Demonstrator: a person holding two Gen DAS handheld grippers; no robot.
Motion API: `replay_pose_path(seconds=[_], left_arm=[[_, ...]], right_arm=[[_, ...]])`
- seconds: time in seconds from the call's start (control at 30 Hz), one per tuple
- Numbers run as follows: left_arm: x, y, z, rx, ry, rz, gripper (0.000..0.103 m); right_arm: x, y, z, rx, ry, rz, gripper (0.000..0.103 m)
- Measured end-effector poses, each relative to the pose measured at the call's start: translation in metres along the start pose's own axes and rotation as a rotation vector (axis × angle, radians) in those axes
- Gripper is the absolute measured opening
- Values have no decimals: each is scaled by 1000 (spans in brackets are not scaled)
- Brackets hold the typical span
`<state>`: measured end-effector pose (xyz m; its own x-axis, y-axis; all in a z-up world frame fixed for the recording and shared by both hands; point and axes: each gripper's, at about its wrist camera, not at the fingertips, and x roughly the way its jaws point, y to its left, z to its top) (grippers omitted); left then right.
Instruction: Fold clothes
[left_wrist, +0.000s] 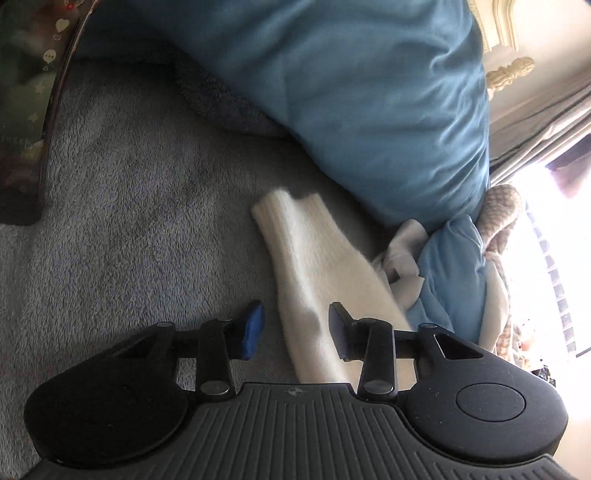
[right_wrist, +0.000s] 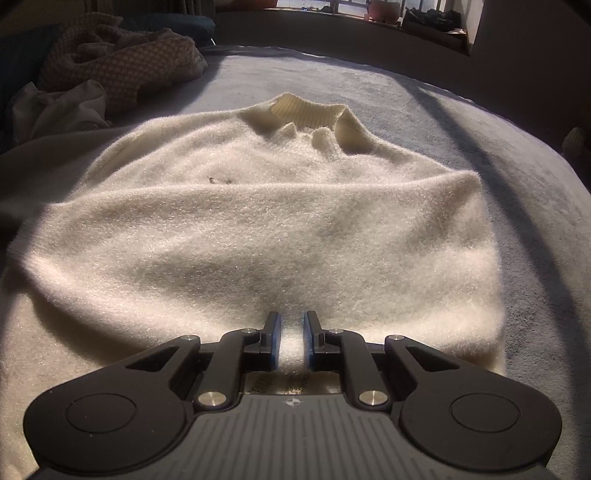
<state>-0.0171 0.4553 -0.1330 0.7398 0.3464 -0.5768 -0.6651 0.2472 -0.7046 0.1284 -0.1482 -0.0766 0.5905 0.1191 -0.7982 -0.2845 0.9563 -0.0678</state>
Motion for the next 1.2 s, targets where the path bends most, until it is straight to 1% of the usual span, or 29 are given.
replay_pose_path(seconds=[0.03, 0.07, 0.1, 0.2, 0.33, 0.4, 0.5, 0.6, 0.73, 0.87, 0.9, 0.97, 1.03, 1.07, 1.1, 1.2], left_arm=[[0, 0, 0, 2, -3, 1, 27], [0, -1, 0, 7, -6, 0, 17], [-1, -1, -1, 15, -10, -3, 13], [-9, -8, -4, 59, -42, -12, 9], [-29, -27, -11, 136, -105, -36, 8], [-45, -41, -16, 191, -144, -61, 7], [-70, -63, -25, 269, -193, -120, 7], [-100, -98, -43, 369, -240, -223, 7], [-134, -151, -73, 502, -244, -401, 7], [-156, -196, -121, 659, -183, -588, 7], [-161, -203, -135, 703, -154, -627, 7], [-162, -213, -166, 777, -64, -697, 9], [-154, -200, -186, 821, 34, -692, 17], [-150, -193, -196, 843, 83, -690, 31], [-146, -187, -207, 864, 132, -686, 41], [-133, -167, -237, 925, 280, -675, 41]], right_arm=[[0, 0, 0, -1, -1, -1, 14], [0, 0, 0, -1, -2, -1, 14], [0, 0, 0, -1, -3, 0, 14], [0, 0, -1, 0, -5, 0, 14], [0, 0, -1, 0, -7, 2, 14], [0, 0, -1, 1, -8, 2, 14], [0, 0, -1, 5, -8, 4, 14], [0, -1, -1, 9, -9, 7, 14], [0, -3, -1, 22, -11, 16, 14], [-1, -5, -2, 34, -17, 25, 14], [-1, -6, -2, 37, -18, 28, 14], [-1, -8, -2, 45, -21, 35, 14], [-2, -9, -2, 54, -23, 40, 14], [-2, -10, -3, 59, -24, 43, 14], [-2, -11, -2, 66, -25, 48, 14], [-2, -16, -2, 106, -25, 69, 14]])
